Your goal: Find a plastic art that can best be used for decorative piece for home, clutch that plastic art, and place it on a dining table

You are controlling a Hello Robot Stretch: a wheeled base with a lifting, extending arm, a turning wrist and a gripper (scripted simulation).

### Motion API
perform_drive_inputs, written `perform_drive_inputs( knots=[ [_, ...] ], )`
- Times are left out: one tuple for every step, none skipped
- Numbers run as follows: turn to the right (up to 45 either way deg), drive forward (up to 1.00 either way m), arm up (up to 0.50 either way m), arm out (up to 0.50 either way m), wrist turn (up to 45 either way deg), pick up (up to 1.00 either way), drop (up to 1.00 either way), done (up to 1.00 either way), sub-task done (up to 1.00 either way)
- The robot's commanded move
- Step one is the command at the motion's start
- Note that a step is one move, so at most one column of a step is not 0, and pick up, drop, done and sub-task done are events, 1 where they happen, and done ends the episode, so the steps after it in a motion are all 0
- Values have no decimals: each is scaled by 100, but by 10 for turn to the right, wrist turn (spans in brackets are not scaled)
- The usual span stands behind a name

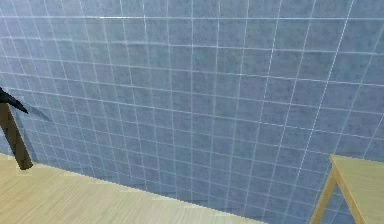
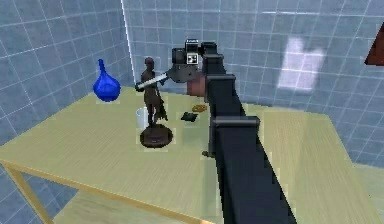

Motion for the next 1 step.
perform_drive_inputs(
  knots=[
    [0, 0, 0, 0, 420, 0, 0, 0, 0]
  ],
)
